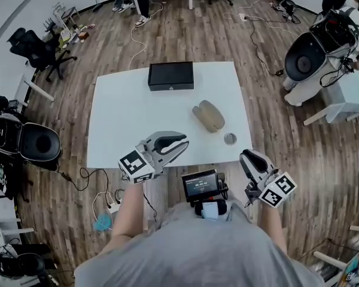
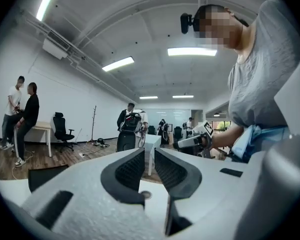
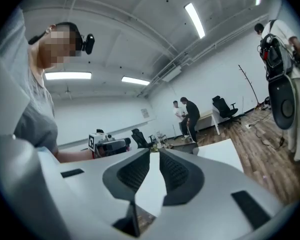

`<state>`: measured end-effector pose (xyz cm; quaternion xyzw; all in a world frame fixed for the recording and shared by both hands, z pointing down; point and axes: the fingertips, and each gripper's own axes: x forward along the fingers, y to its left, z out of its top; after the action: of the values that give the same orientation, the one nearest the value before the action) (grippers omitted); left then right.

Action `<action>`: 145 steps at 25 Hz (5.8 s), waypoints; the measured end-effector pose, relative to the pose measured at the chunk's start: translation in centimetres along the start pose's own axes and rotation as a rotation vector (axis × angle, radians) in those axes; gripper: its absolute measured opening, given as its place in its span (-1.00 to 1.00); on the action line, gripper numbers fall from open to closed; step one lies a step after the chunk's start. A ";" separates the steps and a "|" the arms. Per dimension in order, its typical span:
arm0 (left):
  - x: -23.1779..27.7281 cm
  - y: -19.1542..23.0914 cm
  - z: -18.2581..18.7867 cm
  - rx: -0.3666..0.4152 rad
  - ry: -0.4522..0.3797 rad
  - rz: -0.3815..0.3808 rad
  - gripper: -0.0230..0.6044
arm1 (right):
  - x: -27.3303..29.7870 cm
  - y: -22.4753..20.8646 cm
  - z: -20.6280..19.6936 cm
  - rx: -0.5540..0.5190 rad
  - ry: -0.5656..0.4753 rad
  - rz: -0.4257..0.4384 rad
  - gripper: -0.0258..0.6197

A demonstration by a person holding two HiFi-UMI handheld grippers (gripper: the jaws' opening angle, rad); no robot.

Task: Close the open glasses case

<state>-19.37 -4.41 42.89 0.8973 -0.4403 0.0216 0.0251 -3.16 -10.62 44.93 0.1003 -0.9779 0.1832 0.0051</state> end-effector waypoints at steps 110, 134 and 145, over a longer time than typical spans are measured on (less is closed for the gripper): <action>9.1 12.2 -28.2 1.060 1.129 -0.045 -0.81 | -3.6 -9.8 -8.9 0.229 0.168 -0.348 -0.66; 16.4 12.5 -29.0 0.907 1.175 0.144 -0.82 | -5.0 -10.7 -8.5 0.203 0.142 -0.385 -0.66; 16.2 12.0 -28.7 0.924 1.174 0.135 -0.82 | -4.2 -8.9 -9.4 0.105 0.259 -0.320 -0.79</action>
<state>-19.45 -22.74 72.82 0.6286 -0.3548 0.6808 -0.1247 2.43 -14.53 56.70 0.2299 -0.9298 0.2424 0.1548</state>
